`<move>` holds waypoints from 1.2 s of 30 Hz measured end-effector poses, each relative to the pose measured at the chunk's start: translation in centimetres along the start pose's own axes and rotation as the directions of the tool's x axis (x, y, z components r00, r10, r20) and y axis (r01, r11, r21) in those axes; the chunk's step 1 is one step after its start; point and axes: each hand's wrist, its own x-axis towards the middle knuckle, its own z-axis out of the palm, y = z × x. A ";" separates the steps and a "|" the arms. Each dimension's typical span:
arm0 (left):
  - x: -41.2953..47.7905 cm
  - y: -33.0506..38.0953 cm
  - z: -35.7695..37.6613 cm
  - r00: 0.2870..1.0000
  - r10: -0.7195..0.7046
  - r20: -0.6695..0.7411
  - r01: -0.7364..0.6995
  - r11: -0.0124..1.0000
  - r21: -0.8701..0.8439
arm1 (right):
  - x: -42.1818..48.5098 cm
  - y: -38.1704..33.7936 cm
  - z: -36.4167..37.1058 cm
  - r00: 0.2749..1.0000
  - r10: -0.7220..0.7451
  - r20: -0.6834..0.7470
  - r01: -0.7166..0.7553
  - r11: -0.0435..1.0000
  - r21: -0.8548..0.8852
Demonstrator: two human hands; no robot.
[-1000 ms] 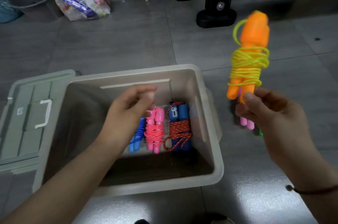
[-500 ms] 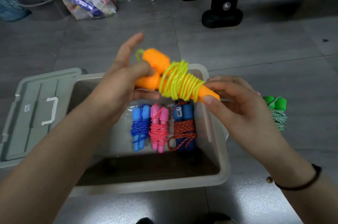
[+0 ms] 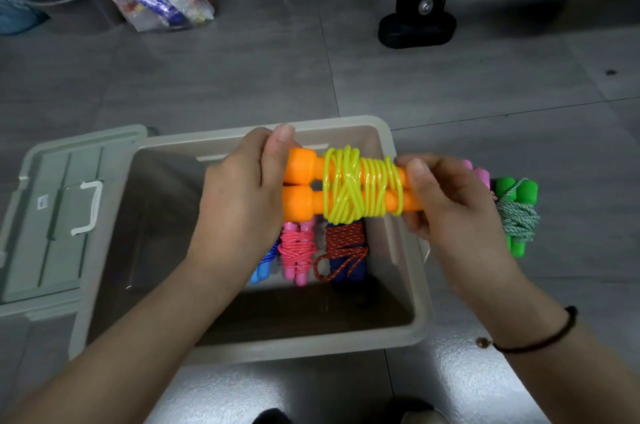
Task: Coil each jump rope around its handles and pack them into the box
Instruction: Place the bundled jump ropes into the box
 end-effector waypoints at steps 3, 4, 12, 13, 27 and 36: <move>0.6 -0.5 -0.6 0.964 0.267 0.007 -0.265 0.956 0.126 | -0.8 0.3 0.6 0.938 0.335 0.087 -0.346 0.899 0.268; 0.9 -0.7 -0.8 0.964 0.266 0.025 -0.267 0.959 0.090 | -1.2 0.5 0.7 0.920 0.370 0.127 -0.392 0.865 0.313; 2.3 -1.6 0.7 0.959 -0.185 0.213 0.236 0.939 -0.249 | -2.2 0.4 0.8 0.997 0.021 -0.071 -0.014 0.995 0.101; 2.2 -1.5 0.7 0.946 -0.219 0.237 0.285 0.913 -0.293 | -2.2 0.5 0.9 0.997 0.010 -0.079 -0.003 0.996 0.085; -0.3 -1.1 1.6 0.752 -0.537 0.383 0.610 0.344 -0.714 | -2.8 2.2 5.5 0.990 0.141 -0.024 -0.135 0.977 0.163; 0.4 -7.7 -0.8 0.697 -0.514 0.500 0.713 0.565 -0.414 | -1.5 2.9 3.2 0.951 0.005 0.309 0.085 0.957 -0.278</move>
